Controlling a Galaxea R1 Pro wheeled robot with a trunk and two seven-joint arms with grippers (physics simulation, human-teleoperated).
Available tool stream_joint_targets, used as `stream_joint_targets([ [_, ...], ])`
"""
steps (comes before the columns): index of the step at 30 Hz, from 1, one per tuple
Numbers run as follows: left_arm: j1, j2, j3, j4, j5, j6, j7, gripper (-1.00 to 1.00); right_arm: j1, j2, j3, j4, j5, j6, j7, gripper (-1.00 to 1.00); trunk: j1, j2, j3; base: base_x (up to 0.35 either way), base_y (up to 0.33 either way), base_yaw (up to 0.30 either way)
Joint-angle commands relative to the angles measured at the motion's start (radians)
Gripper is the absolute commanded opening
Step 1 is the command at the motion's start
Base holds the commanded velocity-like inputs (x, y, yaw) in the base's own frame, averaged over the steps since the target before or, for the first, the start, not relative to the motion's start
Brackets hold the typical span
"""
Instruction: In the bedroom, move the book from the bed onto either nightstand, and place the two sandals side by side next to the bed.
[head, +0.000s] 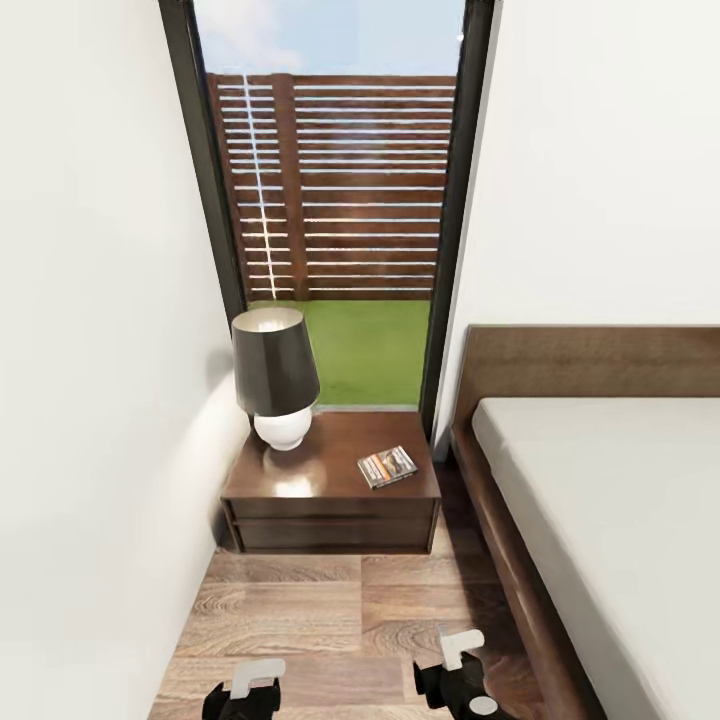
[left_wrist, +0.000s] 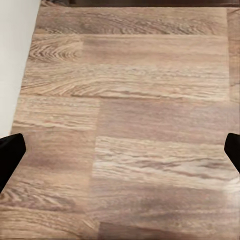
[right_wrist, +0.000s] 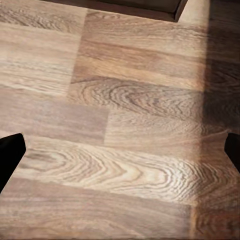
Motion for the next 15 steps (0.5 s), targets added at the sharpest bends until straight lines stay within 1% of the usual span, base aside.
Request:
stream_joint_targets([
  [1, -0.003, 0.003, -0.008, 0.009, 0.018, -0.005, 0.005, 1.0, 0.006, 0.0, 0.006, 0.002, 0.002, -0.002, -0.007, 1.0, -0.004, 0.007, 0.002, 0.0, 0.0, 0.0],
  [2, -0.004, 0.004, -0.008, 0.014, 0.02, -0.005, 0.005, 1.0, 0.01, 0.0, 0.006, 0.004, -0.002, -0.002, -0.007, 1.0, -0.008, 0.014, 0.005, 0.0, 0.0, 0.0],
  [3, -0.005, 0.008, -0.007, 0.027, 0.024, -0.005, 0.001, 1.0, 0.018, 0.0, 0.006, 0.008, -0.013, -0.003, -0.007, 1.0, -0.012, 0.021, 0.009, 0.0, 0.0, 0.0],
  [4, -0.007, 0.016, -0.006, 0.05, 0.033, -0.006, -0.027, 1.0, 0.042, -0.001, 0.007, 0.014, -0.046, -0.014, -0.006, 1.0, -0.016, 0.028, 0.012, 0.0, 0.0, 0.0],
  [5, -0.007, 0.018, -0.006, 0.057, 0.04, -0.007, -0.042, 1.0, 0.055, -0.001, 0.007, 0.015, -0.057, -0.022, -0.006, 1.0, -0.019, 0.035, 0.015, 0.0, 0.0, 0.0],
  [7, -0.007, 0.02, -0.005, 0.072, 0.054, -0.008, -0.057, 1.0, 0.07, -0.002, 0.007, 0.018, -0.066, -0.033, -0.006, 1.0, -0.027, 0.049, 0.021, 0.0, 0.0, 0.0],
  [9, -0.007, 0.02, -0.002, 0.118, 0.072, -0.023, -0.067, 1.0, 0.094, -0.004, 0.007, 0.02, -0.072, -0.041, -0.006, 1.0, -0.035, 0.063, 0.027, 0.0, 0.0, 0.0],
  [13, -0.007, 0.017, 0.001, 0.188, 0.087, -0.068, -0.073, 1.0, 0.145, -0.005, 0.007, 0.021, -0.076, -0.058, -0.006, 1.0, -0.05, 0.091, 0.04, 0.0, 0.0, 0.0],
  [15, -0.007, 0.017, 0.001, 0.203, 0.089, -0.077, -0.074, 1.0, 0.157, -0.006, 0.007, 0.021, -0.077, -0.069, -0.005, 1.0, -0.058, 0.105, 0.046, 0.0, 0.0, 0.0],
])
